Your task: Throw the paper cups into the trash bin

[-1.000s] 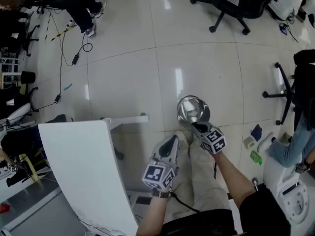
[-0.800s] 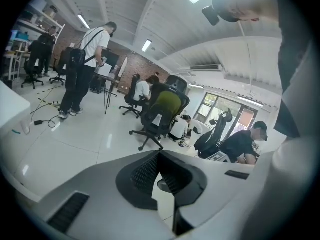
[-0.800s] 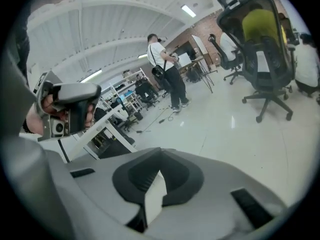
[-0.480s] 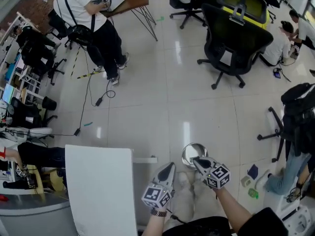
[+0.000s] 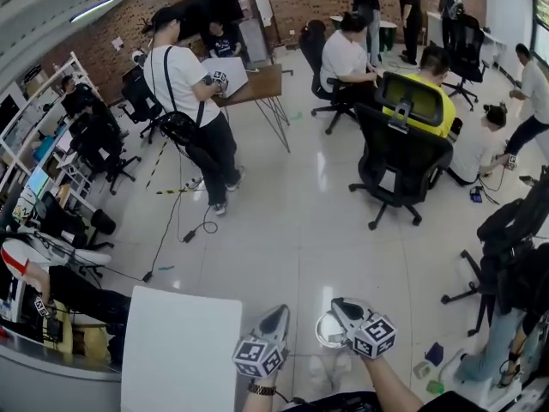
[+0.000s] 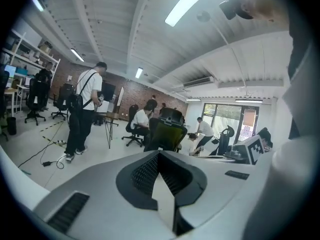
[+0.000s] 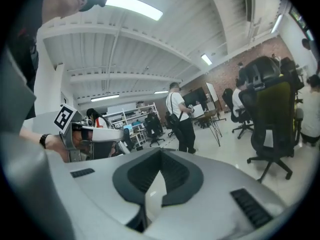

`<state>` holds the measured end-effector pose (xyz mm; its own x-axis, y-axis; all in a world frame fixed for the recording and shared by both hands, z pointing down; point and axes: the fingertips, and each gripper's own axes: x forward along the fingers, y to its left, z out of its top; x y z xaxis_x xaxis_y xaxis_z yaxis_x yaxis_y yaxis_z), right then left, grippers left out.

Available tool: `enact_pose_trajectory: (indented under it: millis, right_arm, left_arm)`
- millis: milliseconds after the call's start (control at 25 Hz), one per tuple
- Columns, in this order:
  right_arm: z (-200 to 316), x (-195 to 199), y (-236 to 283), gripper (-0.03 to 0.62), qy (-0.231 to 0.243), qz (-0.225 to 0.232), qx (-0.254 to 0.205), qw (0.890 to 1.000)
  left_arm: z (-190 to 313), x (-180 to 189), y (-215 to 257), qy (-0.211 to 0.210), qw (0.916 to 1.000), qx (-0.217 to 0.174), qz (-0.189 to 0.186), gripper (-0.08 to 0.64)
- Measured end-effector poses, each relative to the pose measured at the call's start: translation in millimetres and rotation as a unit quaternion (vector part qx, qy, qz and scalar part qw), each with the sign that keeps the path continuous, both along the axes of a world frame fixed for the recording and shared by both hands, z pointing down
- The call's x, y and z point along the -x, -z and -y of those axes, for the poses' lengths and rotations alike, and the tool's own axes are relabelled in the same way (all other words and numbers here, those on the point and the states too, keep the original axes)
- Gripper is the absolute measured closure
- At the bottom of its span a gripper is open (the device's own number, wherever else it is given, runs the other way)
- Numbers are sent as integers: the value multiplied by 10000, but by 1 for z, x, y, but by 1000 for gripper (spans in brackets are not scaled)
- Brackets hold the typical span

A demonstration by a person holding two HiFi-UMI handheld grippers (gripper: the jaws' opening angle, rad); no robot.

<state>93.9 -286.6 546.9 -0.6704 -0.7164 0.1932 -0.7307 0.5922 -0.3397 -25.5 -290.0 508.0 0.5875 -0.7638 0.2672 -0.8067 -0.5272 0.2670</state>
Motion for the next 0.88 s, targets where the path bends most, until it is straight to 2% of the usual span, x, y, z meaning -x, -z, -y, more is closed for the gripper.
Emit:
enact_pose_trajectory:
  millis: [200, 320, 480, 760, 880]
  right_arm:
    - [4, 4, 76, 588, -232, 58, -548, 9982]
    - [4, 8, 126, 588, -156, -26, -1049, 9944]
    - [-2, 16, 190, 588, -86, -83, -1663, 9860]
    - [-23, 20, 241, 588, 87, -23, -2212, 9752]
    - [-30, 20, 249, 588, 94, -21, -2310, 9729]
  left_arm:
    - [4, 1, 75, 65, 9978, -636, -180, 558]
    - [5, 1, 118, 205, 9942, -972, -417, 558]
    - [1, -2, 165, 125, 9891, -1406, -422, 558]
    - [-19, -11, 210, -24, 9791, -1973, -497, 558]
    - [-25, -13, 212, -63, 9781, -2037, -429, 558]
